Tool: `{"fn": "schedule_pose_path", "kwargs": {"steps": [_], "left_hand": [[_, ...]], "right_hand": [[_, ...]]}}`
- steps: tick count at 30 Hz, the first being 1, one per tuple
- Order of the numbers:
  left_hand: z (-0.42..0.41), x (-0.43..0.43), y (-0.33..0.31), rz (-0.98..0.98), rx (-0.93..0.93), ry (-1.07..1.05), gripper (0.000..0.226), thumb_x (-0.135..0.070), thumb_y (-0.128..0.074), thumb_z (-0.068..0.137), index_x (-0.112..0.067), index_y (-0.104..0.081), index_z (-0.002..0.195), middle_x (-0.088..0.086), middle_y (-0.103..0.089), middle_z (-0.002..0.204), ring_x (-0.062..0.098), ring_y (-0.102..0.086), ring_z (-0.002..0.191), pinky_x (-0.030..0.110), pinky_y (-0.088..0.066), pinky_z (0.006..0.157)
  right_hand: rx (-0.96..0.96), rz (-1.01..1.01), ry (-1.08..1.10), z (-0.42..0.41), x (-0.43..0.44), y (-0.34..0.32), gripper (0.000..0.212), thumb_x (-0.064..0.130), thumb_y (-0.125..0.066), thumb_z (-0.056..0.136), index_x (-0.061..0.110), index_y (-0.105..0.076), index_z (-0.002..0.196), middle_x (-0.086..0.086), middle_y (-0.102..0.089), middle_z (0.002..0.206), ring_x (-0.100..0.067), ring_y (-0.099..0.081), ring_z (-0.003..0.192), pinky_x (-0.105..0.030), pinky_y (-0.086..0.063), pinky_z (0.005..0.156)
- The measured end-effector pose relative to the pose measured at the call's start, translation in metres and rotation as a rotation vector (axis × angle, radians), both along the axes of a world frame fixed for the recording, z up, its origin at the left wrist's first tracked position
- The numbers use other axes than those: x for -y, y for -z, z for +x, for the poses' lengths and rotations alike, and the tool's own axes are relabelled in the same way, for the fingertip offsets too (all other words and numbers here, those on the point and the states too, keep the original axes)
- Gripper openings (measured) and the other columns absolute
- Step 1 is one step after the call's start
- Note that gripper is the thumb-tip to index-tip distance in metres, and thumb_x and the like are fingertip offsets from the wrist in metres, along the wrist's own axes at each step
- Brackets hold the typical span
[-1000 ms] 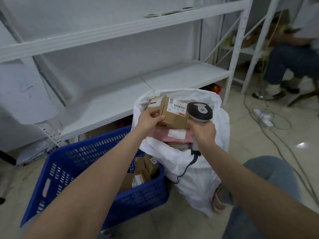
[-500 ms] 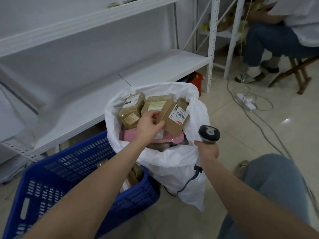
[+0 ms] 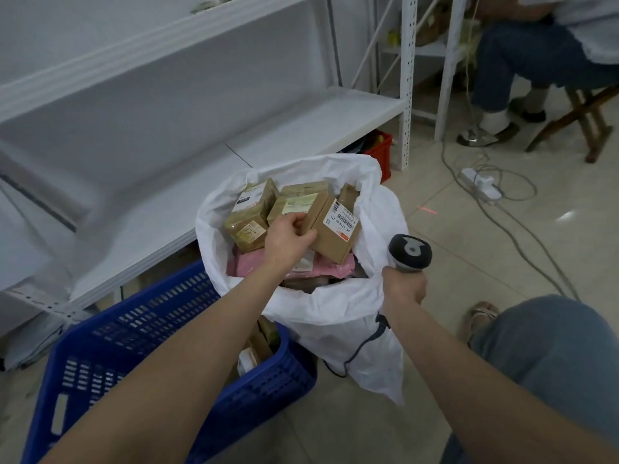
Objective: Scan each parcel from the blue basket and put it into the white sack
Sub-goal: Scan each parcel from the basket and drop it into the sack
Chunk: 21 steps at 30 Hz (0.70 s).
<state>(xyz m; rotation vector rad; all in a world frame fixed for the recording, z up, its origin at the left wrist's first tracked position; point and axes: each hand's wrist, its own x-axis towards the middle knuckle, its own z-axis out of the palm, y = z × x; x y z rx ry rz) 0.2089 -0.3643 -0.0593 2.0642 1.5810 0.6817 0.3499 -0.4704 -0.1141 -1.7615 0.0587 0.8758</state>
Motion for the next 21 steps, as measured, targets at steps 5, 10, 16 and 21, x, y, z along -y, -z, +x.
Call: {"fn": "schedule_pose_path", "kwargs": {"steps": [5, 10, 16, 21], "left_hand": [[0.026, 0.014, -0.002, 0.065, -0.144, 0.015, 0.047, -0.026, -0.063, 0.081, -0.015, -0.059, 0.126, 0.006, -0.061, 0.116, 0.021, -0.061, 0.099, 0.034, -0.051, 0.089], [0.045, 0.028, -0.003, 0.007, -0.187, 0.018, 0.046, -0.026, -0.066, 0.083, -0.018, -0.055, 0.127, 0.007, -0.059, 0.12, 0.026, -0.058, 0.106, 0.038, -0.05, 0.089], [0.043, 0.035, -0.002, -0.137, -0.382, 0.318, 0.025, -0.019, -0.053, 0.095, -0.015, -0.072, 0.111, 0.001, -0.068, 0.118, 0.021, -0.061, 0.108, 0.029, -0.046, 0.088], [0.018, 0.02, -0.01, -0.07, -0.297, 0.178, 0.034, -0.007, -0.05, 0.088, -0.024, -0.074, 0.106, -0.005, -0.067, 0.119, 0.016, -0.061, 0.109, 0.029, -0.05, 0.089]], "right_hand": [[0.009, 0.172, 0.084, 0.01, 0.022, -0.026, 0.034, 0.008, -0.069, 0.079, 0.008, -0.062, 0.113, -0.011, -0.065, 0.104, -0.031, -0.062, 0.102, -0.031, -0.044, 0.081], [0.061, 0.308, 0.143, 0.02, 0.035, -0.05, 0.027, 0.007, -0.069, 0.08, 0.019, -0.056, 0.101, -0.003, -0.06, 0.096, -0.021, -0.057, 0.092, -0.03, -0.042, 0.081], [0.135, 0.228, 0.028, 0.018, 0.039, -0.054, 0.026, 0.004, -0.064, 0.083, 0.007, -0.059, 0.109, -0.008, -0.059, 0.093, -0.027, -0.059, 0.094, -0.029, -0.042, 0.077], [0.254, 0.172, -0.099, 0.009, 0.032, -0.062, 0.019, 0.007, -0.065, 0.081, 0.009, -0.056, 0.097, -0.012, -0.061, 0.102, -0.027, -0.058, 0.087, -0.031, -0.044, 0.071]]}}
